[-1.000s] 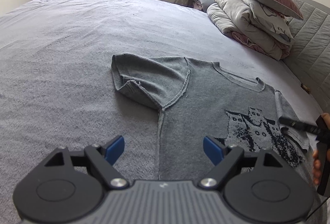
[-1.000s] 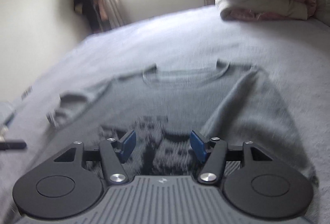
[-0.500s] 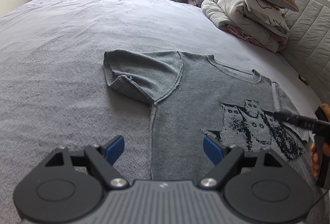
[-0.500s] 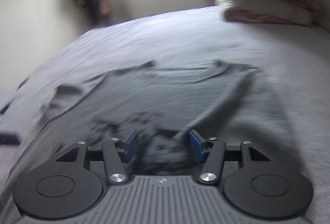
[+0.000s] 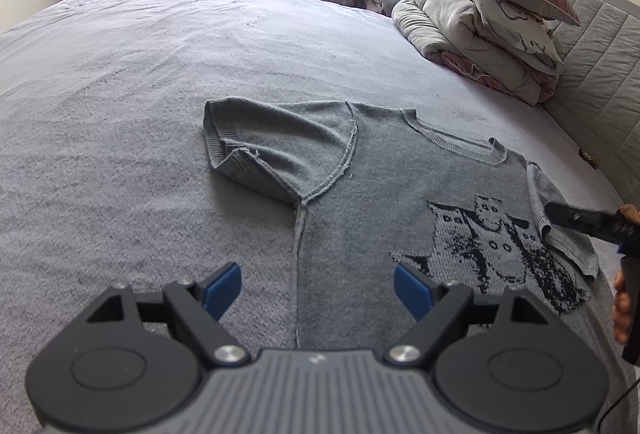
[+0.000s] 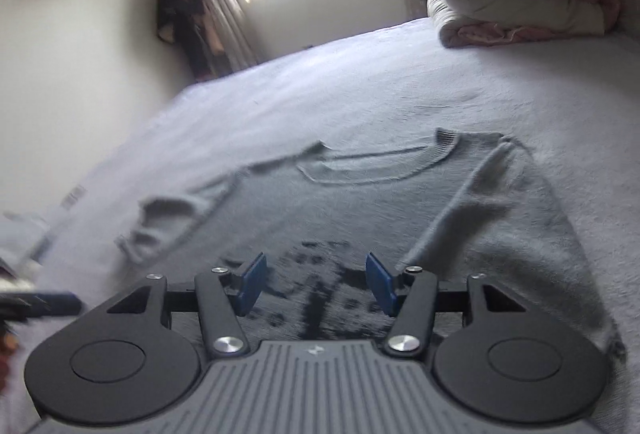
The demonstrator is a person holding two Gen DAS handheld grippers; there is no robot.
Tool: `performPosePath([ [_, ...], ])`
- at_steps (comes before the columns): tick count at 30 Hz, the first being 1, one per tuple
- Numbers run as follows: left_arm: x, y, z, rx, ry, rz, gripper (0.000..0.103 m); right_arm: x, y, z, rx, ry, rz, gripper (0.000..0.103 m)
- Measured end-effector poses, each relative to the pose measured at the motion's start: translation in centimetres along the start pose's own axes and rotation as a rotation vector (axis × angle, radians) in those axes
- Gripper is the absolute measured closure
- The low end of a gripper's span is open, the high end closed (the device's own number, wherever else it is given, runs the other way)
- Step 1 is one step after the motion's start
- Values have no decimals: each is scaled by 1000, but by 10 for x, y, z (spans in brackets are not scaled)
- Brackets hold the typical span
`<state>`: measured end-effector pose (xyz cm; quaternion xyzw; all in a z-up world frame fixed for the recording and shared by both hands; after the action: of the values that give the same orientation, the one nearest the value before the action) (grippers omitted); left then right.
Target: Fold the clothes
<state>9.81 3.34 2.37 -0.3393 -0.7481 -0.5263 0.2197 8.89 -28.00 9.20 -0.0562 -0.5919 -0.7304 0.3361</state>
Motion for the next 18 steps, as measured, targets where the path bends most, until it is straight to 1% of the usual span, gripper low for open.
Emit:
performPosePath([
  [2,0,0,0,-1,1,1,18,4,3,-6,-20,-8,0,42],
  [3,-1,0,0,-2,2,2,18,2,1,-11,-10,-40,22,42],
  [4,-1,-1,-1,-3,2,4,18,-1,-3,-16,7,-81,52,42],
  [6,-2,-1,-1,-4,3,7,18,-14,-21,-28,-3,-136,164,42],
  [7,-2,-1,-1,-5,3,7,18,-17,-27,-31,-13,-137,176,42],
  [9,-2,-1,-1,-5,3,8,18,-13,-21,-28,-27,-135,182,42],
  [12,-2,-1,0,0,0,8,18,5,-5,-24,-18,-117,146,40],
  [15,-1,0,0,2,-3,7,18,19,-7,-43,-70,-157,202,39],
  [18,0,0,-1,0,-6,4,18,23,-29,-68,-148,-186,289,39],
])
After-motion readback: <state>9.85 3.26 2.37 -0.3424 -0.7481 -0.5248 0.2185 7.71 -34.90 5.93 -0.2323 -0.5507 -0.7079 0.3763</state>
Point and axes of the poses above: each gripper's, at about its wrist camera, not at the fingertips, and x roughly against the way its jaws point, z to its left, y to its top, the point moved 6 cm from there along -x, roughly the way its jaws point, and after that the axes turned 10 degrees about x, right-handed, at the moved point
